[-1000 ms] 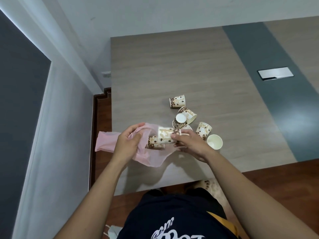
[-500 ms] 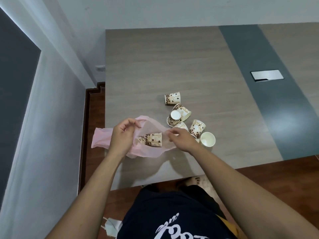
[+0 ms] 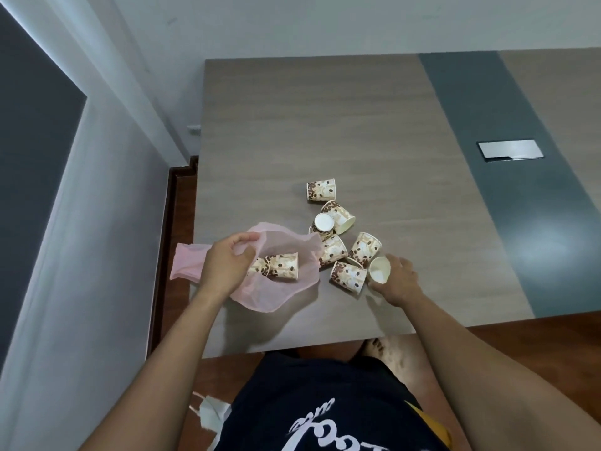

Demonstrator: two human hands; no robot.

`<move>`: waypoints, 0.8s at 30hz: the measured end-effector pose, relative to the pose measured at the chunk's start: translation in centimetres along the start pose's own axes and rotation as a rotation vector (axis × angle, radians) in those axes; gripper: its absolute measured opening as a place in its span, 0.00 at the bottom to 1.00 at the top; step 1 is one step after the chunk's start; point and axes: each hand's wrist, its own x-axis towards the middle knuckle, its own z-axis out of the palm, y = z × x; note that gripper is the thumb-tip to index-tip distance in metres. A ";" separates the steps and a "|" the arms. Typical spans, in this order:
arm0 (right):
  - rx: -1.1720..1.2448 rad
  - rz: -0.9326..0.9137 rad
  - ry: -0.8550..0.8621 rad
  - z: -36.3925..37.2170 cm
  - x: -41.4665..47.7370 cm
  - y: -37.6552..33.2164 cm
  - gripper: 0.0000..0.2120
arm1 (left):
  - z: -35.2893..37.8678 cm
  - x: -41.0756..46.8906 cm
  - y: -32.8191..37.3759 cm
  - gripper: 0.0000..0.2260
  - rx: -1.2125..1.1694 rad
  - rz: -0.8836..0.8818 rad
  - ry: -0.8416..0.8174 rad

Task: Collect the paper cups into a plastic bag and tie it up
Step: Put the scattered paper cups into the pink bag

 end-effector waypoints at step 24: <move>0.337 -0.711 -0.091 -2.8 -7.5 -15.0 0.27 | 2.9 -0.2 4.2 0.19 -0.249 -0.046 0.006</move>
